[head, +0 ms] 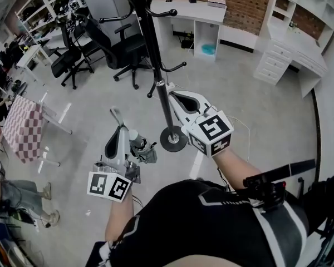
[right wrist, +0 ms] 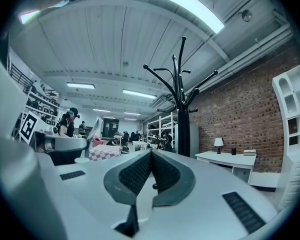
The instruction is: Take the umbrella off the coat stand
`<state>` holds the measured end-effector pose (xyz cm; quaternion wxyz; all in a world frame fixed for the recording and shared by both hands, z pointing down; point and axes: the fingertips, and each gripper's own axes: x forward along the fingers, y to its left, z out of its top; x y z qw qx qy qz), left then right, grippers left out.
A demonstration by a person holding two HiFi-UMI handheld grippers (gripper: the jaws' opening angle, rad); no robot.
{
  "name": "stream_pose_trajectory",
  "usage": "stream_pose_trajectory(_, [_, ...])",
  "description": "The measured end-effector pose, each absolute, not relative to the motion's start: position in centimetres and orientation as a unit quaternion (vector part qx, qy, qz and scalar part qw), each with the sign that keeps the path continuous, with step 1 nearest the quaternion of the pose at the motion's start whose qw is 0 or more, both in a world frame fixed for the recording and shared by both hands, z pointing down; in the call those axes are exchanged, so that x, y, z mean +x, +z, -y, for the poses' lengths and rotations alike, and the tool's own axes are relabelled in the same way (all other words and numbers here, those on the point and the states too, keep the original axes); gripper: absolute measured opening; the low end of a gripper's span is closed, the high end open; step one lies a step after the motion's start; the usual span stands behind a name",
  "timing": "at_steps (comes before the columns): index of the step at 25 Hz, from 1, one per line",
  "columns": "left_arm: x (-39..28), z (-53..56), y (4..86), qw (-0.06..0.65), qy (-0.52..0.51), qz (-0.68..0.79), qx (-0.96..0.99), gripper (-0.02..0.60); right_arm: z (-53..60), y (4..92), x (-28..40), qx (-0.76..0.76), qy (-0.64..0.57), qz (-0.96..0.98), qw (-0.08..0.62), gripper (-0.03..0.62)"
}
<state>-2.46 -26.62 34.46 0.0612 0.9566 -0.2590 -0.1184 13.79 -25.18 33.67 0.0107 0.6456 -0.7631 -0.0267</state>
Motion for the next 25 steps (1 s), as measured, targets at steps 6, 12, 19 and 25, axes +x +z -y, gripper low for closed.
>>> stream_pose_trajectory(6, [-2.30, 26.28, 34.27, 0.065, -0.121, 0.250, 0.958, 0.012, 24.92, 33.35, 13.82, 0.648, -0.028, 0.761, 0.009, 0.006])
stream_pose_trajectory(12, [-2.23, 26.63, 34.25, 0.063, -0.118, 0.249, 0.959, 0.012, 25.42, 33.76, 13.66, 0.647, -0.023, 0.762, 0.012, 0.006])
stream_pose_trajectory(19, [-2.30, 26.89, 34.42, 0.069, -0.112, 0.250, 0.959, 0.012, 25.77, 33.41, 13.44, 0.645, -0.017, 0.764, 0.003, 0.006])
stream_pose_trajectory(25, [-2.00, 26.47, 34.18, 0.068, -0.114, 0.242, 0.961, 0.012, 25.71, 33.24, 13.20, 0.641, -0.020, 0.767, 0.004, 0.006])
